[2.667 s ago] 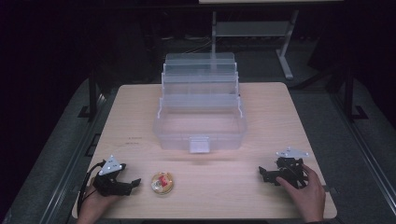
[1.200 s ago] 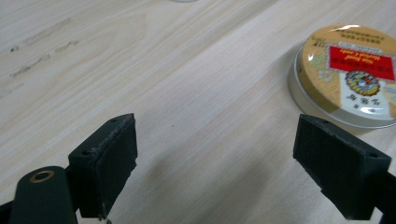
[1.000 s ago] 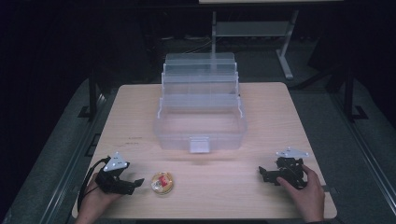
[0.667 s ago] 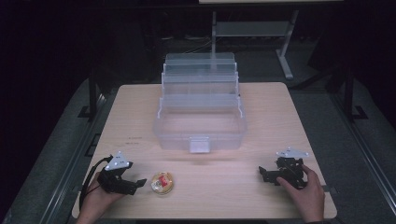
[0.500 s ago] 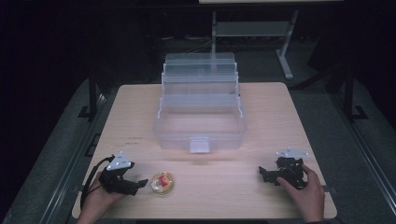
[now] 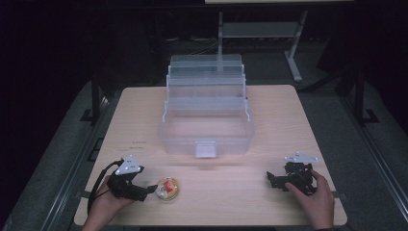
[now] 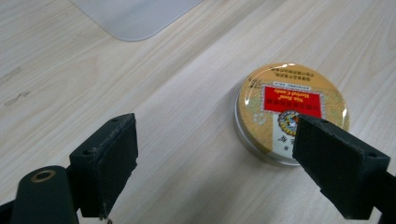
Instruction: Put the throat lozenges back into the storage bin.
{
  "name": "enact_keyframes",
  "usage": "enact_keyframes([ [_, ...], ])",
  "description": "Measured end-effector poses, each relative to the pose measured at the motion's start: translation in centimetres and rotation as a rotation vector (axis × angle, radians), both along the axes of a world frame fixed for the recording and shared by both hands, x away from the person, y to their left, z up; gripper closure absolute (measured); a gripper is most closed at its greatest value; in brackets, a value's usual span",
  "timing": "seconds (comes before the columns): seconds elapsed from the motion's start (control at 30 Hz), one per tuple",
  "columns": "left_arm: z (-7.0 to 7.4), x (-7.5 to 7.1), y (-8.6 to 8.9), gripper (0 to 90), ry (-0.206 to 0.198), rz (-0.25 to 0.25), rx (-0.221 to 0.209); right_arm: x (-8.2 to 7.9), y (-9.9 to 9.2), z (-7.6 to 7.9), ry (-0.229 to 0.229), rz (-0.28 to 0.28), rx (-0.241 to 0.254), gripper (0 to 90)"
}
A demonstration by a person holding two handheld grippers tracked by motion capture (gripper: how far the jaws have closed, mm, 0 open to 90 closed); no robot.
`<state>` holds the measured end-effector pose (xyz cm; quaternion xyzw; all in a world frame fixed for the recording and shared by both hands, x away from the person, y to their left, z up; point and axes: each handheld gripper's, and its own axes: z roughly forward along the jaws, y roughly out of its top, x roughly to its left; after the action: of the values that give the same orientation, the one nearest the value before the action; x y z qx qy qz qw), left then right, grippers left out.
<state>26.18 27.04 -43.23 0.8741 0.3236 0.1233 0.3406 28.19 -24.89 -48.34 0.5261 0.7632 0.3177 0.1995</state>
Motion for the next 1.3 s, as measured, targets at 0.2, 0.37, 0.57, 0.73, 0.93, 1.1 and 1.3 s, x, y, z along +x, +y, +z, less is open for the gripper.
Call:
enact_keyframes([
  [0.2,0.1,0.0,-0.8,13.5,0.001,-0.021,0.005,0.0,0.0,0.0,0.0,0.0,0.0,0.0],
  [0.37,0.1,0.0,-1.3,13.5,0.003,-0.033,0.005,0.0,0.0,0.0,0.0,0.0,0.0,0.0],
  [0.57,0.2,0.0,-1.9,13.5,0.003,-0.047,0.01,0.0,0.0,0.0,0.0,0.0,0.0,0.0],
  [0.73,0.2,0.0,-2.4,13.5,0.006,-0.059,0.009,0.0,0.0,0.0,0.0,0.0,0.0,0.0],
  [0.93,0.2,0.0,-2.8,13.5,0.007,-0.068,0.013,0.0,0.0,0.0,0.0,0.0,0.0,0.0],
  [1.1,0.1,0.0,-3.4,13.5,0.011,-0.081,0.018,0.0,0.0,0.0,0.0,0.0,0.0,0.0],
  [1.3,0.0,0.1,-4.1,13.5,0.013,-0.094,0.023,0.0,0.0,0.0,0.0,0.0,0.0,0.0],
])
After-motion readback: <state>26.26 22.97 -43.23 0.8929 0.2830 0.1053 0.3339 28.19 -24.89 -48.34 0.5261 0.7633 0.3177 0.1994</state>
